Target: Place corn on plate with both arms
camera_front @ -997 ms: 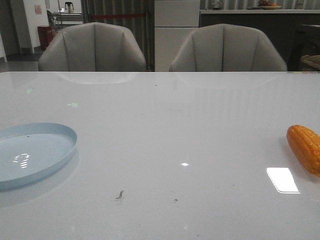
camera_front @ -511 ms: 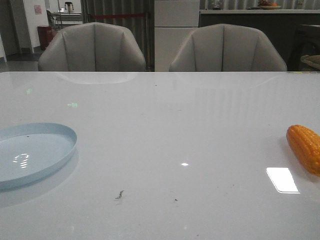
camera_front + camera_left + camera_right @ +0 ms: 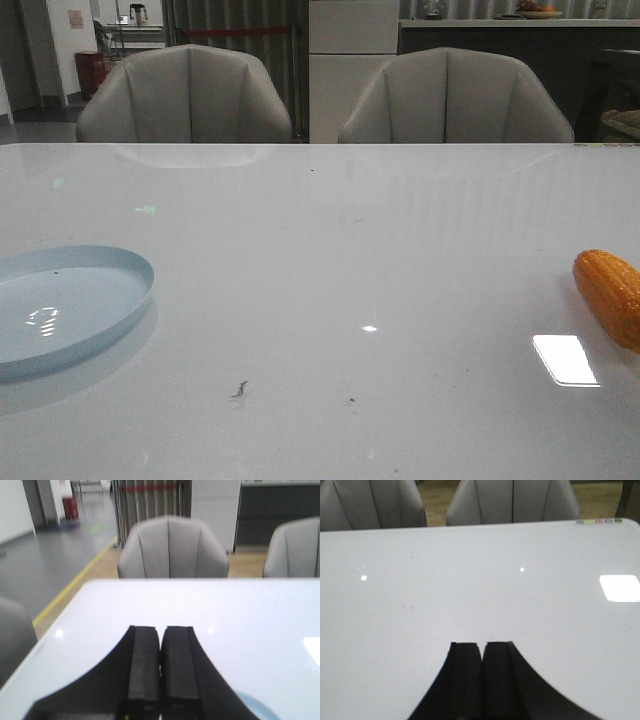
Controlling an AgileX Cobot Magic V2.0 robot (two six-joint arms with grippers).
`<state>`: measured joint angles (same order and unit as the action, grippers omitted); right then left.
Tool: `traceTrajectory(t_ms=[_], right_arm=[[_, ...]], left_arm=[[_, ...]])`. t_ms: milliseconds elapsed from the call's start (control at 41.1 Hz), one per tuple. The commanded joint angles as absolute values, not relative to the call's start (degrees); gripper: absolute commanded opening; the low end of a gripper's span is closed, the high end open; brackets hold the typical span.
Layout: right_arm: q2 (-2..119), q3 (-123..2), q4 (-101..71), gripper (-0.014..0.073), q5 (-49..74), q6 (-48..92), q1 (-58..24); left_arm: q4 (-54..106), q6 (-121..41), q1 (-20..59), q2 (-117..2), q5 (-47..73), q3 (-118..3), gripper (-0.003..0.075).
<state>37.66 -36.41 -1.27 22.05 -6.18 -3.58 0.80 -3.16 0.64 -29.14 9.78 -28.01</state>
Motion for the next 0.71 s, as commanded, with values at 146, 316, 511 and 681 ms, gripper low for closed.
traceTrajectory(t_ms=[146,316,511,681], right_arm=[[44.22,-38.43,-1.04,0.0098,18.08,-5.17,-3.18],[45.87,-38.43,-1.04,0.0369,18.03,-5.0,-3.18],[46.01,-38.43,-1.04,0.0379,18.07,-5.0,-3.18],[46.01,-38.43,-1.04,0.0379,18.07,-5.0,-3.18]], left_arm=[[1.34,-2.6,0.62,-40.88,1.37,-29.29,0.0127],[1.75,-2.6,0.62,-45.16,-0.94,-29.29,0.0454],[5.58,-2.6,0.62,-48.74,2.7,-31.05,0.051],[4.91,-2.6,0.62,-56.95,19.35,-40.83,0.0506]])
